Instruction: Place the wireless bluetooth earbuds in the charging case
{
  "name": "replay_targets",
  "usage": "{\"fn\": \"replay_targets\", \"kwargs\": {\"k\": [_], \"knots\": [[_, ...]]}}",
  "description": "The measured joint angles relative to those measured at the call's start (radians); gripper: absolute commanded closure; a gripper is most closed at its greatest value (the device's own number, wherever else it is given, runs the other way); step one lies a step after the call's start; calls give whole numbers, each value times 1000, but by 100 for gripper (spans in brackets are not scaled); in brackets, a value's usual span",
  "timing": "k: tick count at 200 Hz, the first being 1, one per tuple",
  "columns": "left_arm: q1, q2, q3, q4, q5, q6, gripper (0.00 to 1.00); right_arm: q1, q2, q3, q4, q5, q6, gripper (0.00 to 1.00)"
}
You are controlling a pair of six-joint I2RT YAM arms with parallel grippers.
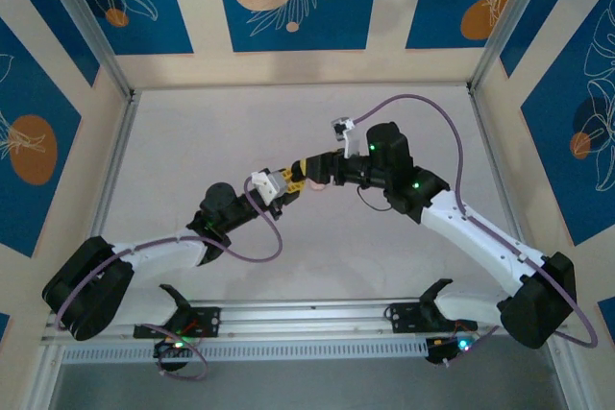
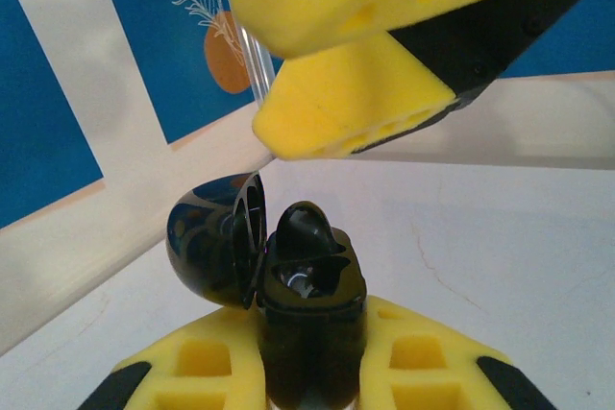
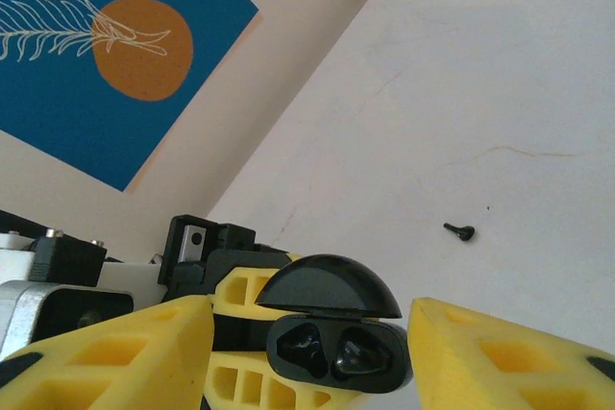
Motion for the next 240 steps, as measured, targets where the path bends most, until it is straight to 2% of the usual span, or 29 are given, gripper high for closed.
{"fn": "replay_targets", "kwargs": {"k": [31, 102, 159, 180, 201, 240], "knots": [[-1, 0, 0, 14, -3, 0, 84, -33, -14, 24, -34, -35, 3, 45], [-2, -28, 0, 11, -4, 22, 84, -88, 0, 94, -202, -123, -1, 59], [-2, -35, -1, 9, -3, 25, 84, -88, 65, 116, -262, -159, -1, 58], [-2, -40, -1, 9, -3, 25, 84, -88, 89, 124, -262, -167, -2, 52], [-2, -41, -1, 9, -3, 25, 84, -88, 100, 126, -260, -174, -1, 50], [-2, -44, -1, 3, -3, 25, 84, -88, 108, 127, -253, -187, 0, 51]]}}
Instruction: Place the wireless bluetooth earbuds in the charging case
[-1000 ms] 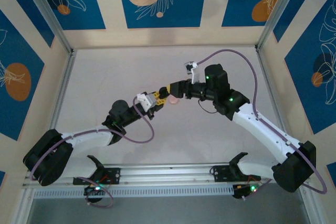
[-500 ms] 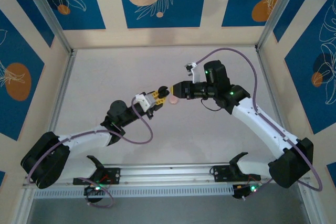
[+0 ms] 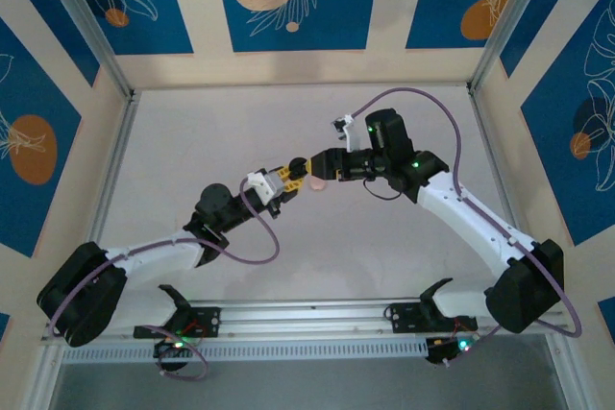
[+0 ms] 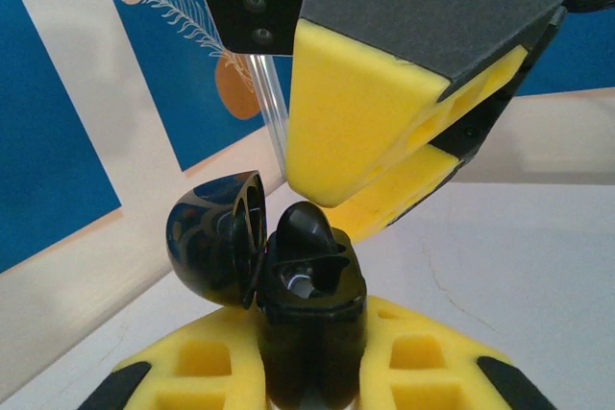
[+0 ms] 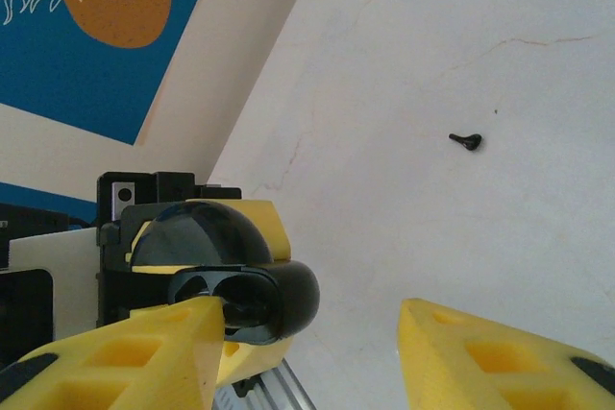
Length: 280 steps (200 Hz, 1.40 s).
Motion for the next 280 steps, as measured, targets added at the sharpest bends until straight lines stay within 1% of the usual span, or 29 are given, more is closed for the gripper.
{"fn": "replay_targets", "kwargs": {"k": [22, 52, 86, 112, 137, 166, 202, 239, 263, 280], "knots": [[0, -4, 0, -14, 0, 0, 84, 0, 6, 2, -6, 1, 2, 53], [0, -14, -8, -32, -8, -1, 84, 1, 12, 7, -43, 17, -5, 54], [6, -53, -19, -38, -42, -23, 84, 2, 11, 8, -64, 36, -23, 48], [50, -98, -50, -58, -73, -77, 84, 2, 11, 32, -70, 64, -45, 48], [123, -162, -68, -153, -117, -140, 84, 2, 40, 116, -124, 87, -53, 50], [221, -257, -83, -275, -164, -224, 84, 23, 171, 235, -168, 104, -39, 52], [386, -364, -124, -406, -187, -343, 84, 82, 400, 380, -275, 129, -48, 53], [526, -417, -126, -533, -172, -426, 84, 115, 623, 586, -379, 134, -52, 53], [602, -434, -137, -571, -149, -470, 84, 132, 743, 691, -413, 127, -30, 53], [641, -435, -141, -590, -131, -486, 84, 143, 830, 770, -446, 128, -17, 54]]}}
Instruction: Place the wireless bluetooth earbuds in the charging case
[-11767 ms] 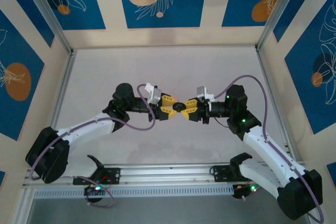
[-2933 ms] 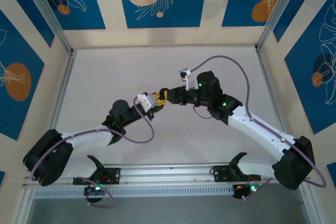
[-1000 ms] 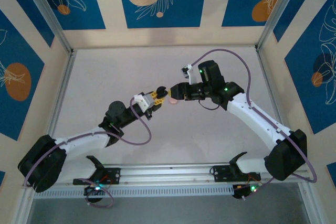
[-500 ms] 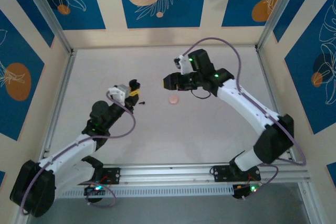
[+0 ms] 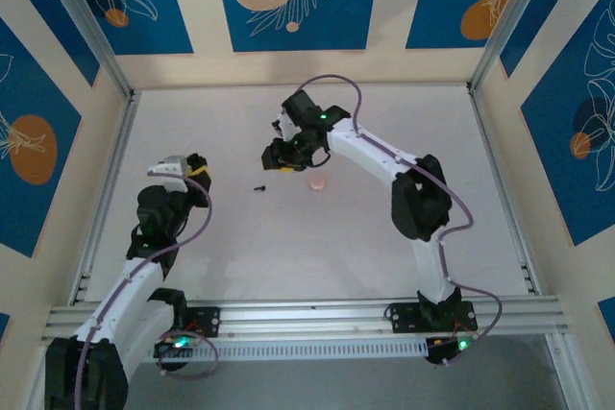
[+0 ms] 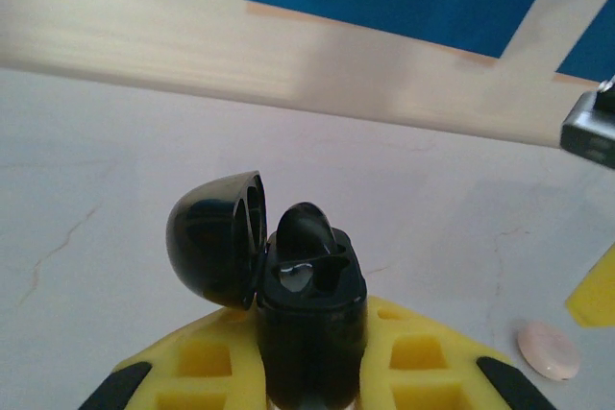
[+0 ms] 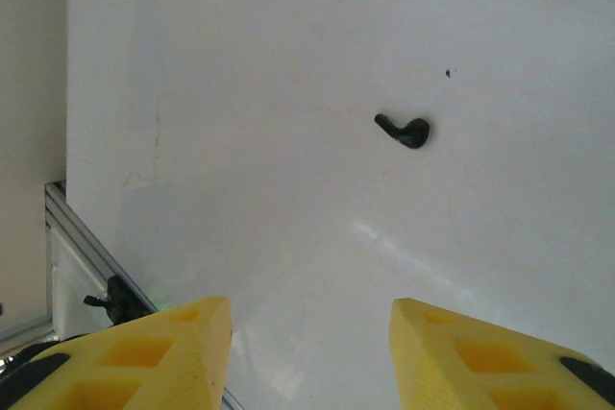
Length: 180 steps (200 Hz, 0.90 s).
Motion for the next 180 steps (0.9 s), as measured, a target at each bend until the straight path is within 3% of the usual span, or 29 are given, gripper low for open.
{"fn": "replay_targets", "kwargs": {"k": [41, 92, 180], "knots": [[80, 5, -2, -7, 57, -26, 84, 24, 198, 183, -84, 2, 6, 54], [159, 36, -2, -6, 128, -45, 83, 29, 336, 320, -153, 1, 13, 54], [197, 61, -2, 12, 186, -65, 83, 30, 431, 365, -182, -6, 21, 58]]}}
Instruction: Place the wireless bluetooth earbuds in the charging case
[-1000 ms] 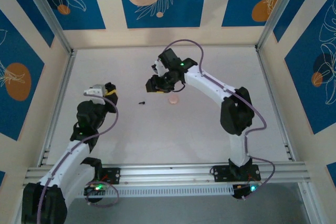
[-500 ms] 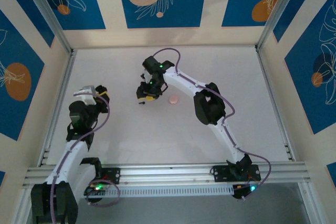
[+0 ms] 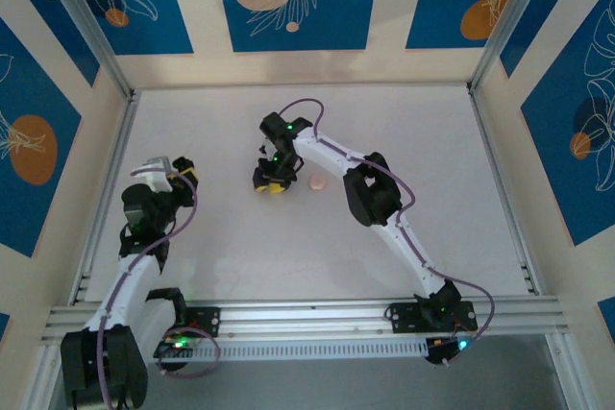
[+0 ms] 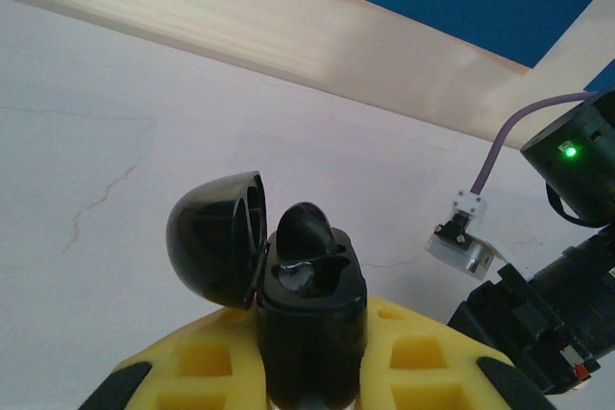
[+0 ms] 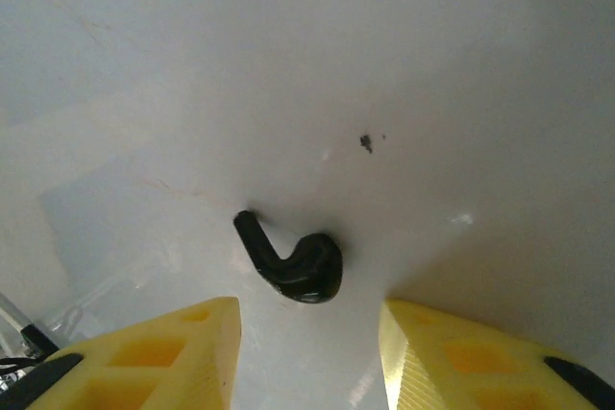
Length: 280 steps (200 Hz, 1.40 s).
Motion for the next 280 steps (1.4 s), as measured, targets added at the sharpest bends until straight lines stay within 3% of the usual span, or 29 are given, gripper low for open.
{"fn": "replay_targets", "kwargs": {"k": [58, 149, 209, 280], "knots": [[9, 2, -7, 36, 18, -11, 83, -2, 24, 31, 13, -13, 11, 62], [18, -2, -11, 62, 37, -28, 83, -9, 51, 73, -13, -15, 2, 77], [19, -7, -11, 69, 45, -29, 83, -16, 54, 82, -38, -10, -58, 80], [20, -7, -10, 69, 82, -29, 83, -19, -94, -175, -63, 23, -174, 80]]}}
